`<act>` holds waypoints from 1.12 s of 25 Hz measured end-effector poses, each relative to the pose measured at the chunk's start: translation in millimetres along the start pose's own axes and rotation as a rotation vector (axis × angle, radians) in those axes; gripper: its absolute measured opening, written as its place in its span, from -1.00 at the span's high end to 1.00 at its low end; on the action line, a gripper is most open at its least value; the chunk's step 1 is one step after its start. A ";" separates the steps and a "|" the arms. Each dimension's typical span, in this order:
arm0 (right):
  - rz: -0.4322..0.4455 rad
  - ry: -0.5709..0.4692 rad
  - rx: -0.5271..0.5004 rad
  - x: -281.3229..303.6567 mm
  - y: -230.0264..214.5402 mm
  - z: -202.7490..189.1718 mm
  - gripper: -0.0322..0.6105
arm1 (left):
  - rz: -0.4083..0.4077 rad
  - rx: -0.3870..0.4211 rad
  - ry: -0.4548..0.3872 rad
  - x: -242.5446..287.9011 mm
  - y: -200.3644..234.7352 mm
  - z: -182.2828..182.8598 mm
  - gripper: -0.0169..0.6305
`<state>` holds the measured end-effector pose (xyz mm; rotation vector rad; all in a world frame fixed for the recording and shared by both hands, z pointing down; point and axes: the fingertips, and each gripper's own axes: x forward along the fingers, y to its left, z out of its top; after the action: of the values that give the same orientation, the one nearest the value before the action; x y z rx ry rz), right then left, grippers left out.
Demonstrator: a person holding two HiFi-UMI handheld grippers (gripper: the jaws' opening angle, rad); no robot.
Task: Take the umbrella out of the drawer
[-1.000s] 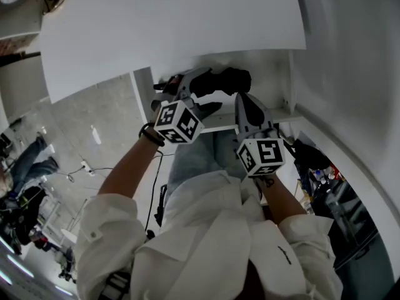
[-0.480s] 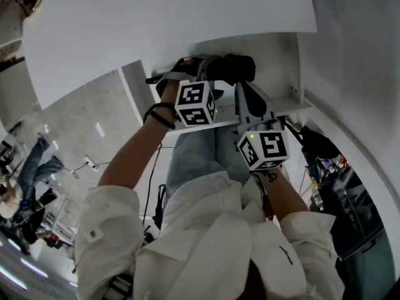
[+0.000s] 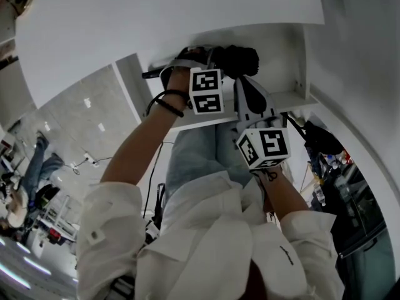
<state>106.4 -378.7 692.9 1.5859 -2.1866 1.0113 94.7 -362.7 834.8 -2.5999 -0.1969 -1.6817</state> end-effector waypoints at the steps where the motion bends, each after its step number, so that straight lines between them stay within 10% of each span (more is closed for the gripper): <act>1: 0.000 0.001 0.001 0.2 -0.6 -1.2 0.85 | -0.002 0.004 0.012 2.9 0.0 -0.9 -0.37; 19: -0.041 0.110 0.021 10.6 -9.1 -28.6 0.85 | -0.018 -0.005 0.070 15.0 1.1 -7.7 -0.35; 28: -0.037 0.134 0.007 21.3 -8.5 -32.6 0.85 | -0.014 -0.010 0.048 12.1 3.4 -5.3 -0.03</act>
<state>100.1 -374.1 732.0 1.5097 -2.0599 1.0817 95.2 -365.5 848.1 -2.5674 -0.2061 -1.7523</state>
